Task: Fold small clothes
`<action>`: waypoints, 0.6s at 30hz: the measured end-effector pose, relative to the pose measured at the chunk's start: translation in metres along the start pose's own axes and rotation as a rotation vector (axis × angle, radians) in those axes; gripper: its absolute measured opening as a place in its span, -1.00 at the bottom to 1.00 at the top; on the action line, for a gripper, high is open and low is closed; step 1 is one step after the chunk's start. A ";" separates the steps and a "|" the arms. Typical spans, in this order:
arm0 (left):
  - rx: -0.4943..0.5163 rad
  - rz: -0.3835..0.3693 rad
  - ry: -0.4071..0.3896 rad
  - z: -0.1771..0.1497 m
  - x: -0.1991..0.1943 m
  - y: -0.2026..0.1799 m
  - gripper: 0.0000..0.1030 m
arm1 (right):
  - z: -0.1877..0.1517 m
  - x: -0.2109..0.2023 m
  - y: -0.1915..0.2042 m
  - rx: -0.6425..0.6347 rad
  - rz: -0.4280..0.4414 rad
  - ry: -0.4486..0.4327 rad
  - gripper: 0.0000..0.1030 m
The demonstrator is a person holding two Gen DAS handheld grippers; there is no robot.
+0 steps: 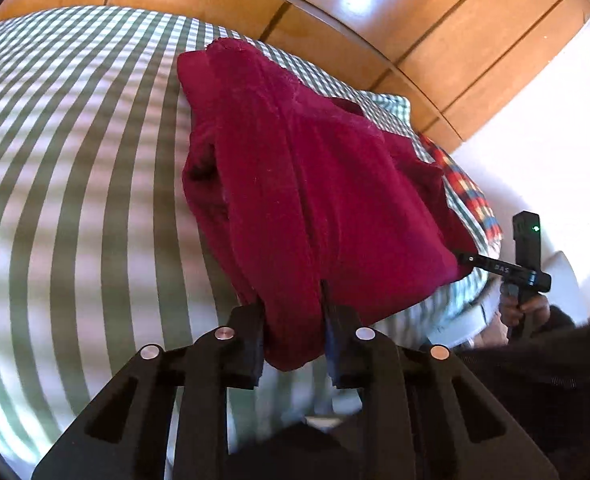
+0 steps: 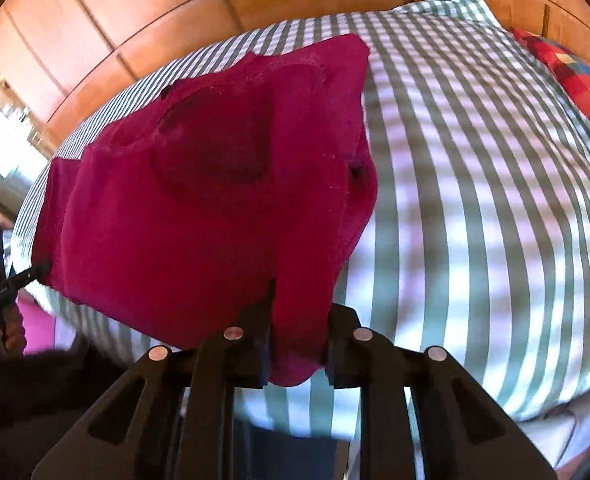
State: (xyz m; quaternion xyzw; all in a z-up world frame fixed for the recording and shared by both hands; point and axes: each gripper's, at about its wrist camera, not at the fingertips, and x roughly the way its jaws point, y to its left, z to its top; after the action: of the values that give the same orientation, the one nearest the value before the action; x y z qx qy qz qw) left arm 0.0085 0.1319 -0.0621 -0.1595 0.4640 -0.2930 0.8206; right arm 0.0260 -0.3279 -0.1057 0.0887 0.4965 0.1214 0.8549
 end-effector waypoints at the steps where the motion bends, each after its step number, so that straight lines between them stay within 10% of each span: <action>1: -0.004 0.007 -0.008 -0.005 -0.005 -0.001 -0.44 | -0.002 -0.003 0.001 -0.008 0.001 0.003 -0.52; 5: -0.059 -0.001 -0.131 0.009 -0.025 0.005 0.29 | 0.017 -0.018 -0.004 0.018 -0.025 -0.092 -0.04; 13: -0.132 -0.016 -0.201 0.064 0.003 0.025 0.29 | 0.093 0.005 -0.008 0.085 -0.049 -0.193 -0.08; 15: -0.131 -0.050 -0.185 0.074 0.015 0.024 -0.12 | 0.102 0.017 -0.006 0.078 -0.060 -0.167 -0.55; 16: -0.114 -0.054 -0.173 0.078 0.021 0.020 -0.63 | 0.103 0.023 -0.002 0.058 -0.096 -0.147 -0.77; 18: -0.080 -0.037 -0.170 0.079 0.022 0.011 -0.83 | 0.101 0.020 0.002 0.028 -0.121 -0.160 -0.83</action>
State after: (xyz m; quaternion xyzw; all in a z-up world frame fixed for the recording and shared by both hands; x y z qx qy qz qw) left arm 0.0880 0.1259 -0.0416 -0.2251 0.4011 -0.2749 0.8443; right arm 0.1230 -0.3232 -0.0724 0.0800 0.4327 0.0551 0.8963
